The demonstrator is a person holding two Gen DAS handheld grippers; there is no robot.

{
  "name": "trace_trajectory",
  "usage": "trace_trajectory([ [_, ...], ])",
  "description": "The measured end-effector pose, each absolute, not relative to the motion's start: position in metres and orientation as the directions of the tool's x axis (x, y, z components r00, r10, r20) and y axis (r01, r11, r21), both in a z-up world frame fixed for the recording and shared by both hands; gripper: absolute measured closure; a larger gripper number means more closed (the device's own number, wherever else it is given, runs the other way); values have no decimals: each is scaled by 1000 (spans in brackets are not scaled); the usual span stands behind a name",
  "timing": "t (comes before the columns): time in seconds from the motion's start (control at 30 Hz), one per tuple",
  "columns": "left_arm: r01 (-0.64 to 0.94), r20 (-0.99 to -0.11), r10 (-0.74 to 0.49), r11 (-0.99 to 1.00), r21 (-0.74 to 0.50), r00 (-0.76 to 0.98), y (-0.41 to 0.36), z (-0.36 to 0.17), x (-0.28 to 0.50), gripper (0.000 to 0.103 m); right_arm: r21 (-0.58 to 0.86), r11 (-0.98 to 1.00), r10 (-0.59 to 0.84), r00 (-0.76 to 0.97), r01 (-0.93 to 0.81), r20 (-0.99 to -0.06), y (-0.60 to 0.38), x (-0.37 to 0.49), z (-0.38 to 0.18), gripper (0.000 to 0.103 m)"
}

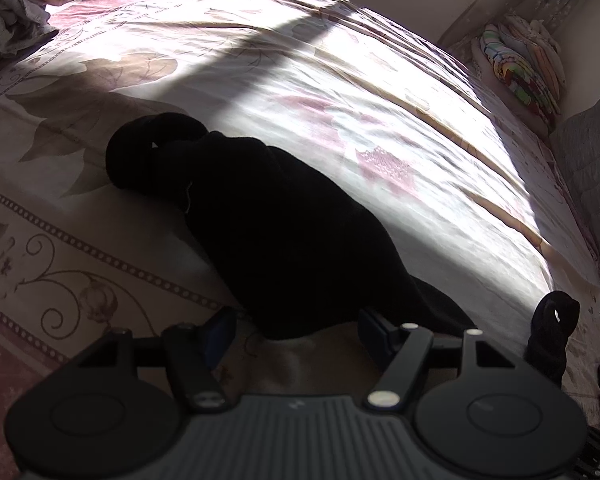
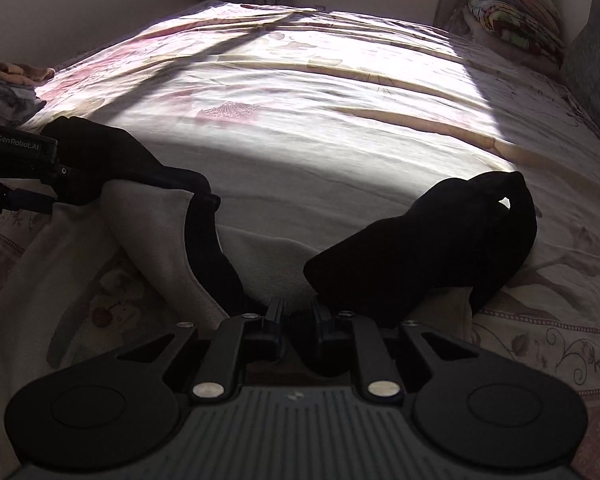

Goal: Fold clothes

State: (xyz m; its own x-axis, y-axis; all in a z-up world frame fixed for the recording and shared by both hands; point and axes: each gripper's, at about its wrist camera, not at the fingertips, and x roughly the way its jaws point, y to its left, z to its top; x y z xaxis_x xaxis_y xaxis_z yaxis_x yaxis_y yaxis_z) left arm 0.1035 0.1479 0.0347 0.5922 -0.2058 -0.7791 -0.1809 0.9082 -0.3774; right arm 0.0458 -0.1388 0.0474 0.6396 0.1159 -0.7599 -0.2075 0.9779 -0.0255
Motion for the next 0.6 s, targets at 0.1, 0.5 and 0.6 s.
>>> trace_trajectory([
  [0.1,-201,-773,-201,899,-390,602,153,36,104,33,46,977,172,640,-209,-749,-141,51,64,82],
  [0.5,-298,-728,-150,843,-447,669,176,39,102,32,207,954,299,642,-216,-707,-112,91,86,59],
  [0.6,-311,-723,-135,838,-448,677,180,40,102,33,214,954,299,632,-209,-715,-107,96,83,58],
])
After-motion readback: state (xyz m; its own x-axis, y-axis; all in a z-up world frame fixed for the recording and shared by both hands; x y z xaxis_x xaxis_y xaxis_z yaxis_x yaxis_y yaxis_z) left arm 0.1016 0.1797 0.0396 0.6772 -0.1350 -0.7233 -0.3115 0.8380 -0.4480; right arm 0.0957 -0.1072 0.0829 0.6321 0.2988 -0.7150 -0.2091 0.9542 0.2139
